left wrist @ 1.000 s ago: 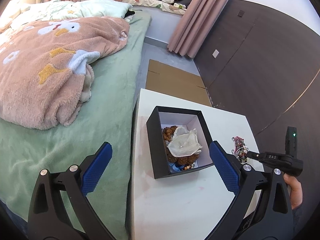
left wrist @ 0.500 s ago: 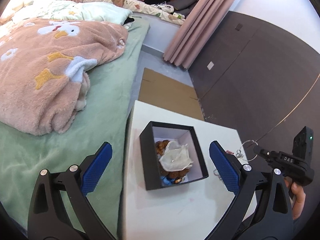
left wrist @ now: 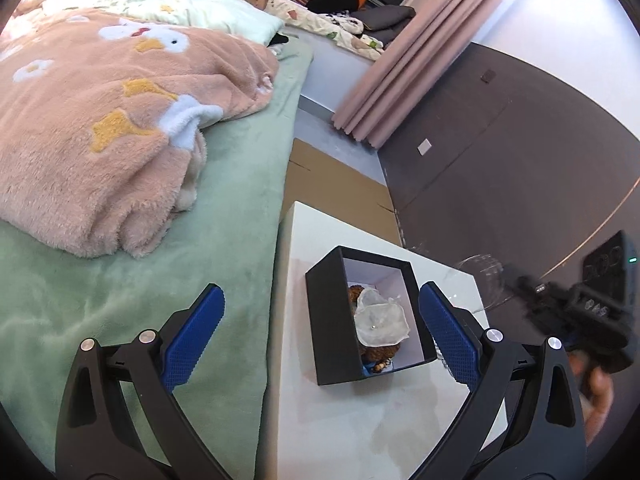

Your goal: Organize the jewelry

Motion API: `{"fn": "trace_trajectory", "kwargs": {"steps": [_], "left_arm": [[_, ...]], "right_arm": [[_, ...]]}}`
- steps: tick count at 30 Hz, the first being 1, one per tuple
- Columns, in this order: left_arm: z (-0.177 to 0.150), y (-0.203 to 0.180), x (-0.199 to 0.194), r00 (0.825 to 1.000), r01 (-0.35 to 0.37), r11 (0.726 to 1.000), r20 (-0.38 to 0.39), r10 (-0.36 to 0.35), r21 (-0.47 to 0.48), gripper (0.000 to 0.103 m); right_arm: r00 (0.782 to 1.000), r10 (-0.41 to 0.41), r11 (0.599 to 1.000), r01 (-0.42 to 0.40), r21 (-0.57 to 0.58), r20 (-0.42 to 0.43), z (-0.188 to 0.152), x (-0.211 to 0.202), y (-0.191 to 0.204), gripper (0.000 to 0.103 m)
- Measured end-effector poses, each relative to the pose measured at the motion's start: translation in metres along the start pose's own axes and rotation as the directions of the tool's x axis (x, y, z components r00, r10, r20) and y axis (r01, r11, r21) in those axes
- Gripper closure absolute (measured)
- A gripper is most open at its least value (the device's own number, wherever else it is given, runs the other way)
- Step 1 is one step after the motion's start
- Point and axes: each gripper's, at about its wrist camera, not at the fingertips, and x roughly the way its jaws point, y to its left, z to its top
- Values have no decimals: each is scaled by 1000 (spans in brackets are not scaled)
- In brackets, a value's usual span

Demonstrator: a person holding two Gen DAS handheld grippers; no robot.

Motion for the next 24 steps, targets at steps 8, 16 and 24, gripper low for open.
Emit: {"fn": "trace_trajectory", "kwargs": {"steps": [8, 16, 24], "left_arm": [[-3, -6, -1, 1000, -10, 1000, -2, 10, 26, 6], [-12, -54, 3, 1000, -5, 990, -27, 9, 143, 6], [-28, -106, 16, 996, 30, 975, -93, -9, 221, 8]], "right_arm": [[999, -24, 999, 27, 47, -47, -11, 5, -26, 37], [994, -102, 991, 104, 83, -27, -19, -38, -59, 31], [986, -162, 976, 166, 139, -45, -24, -73, -96, 30]]}}
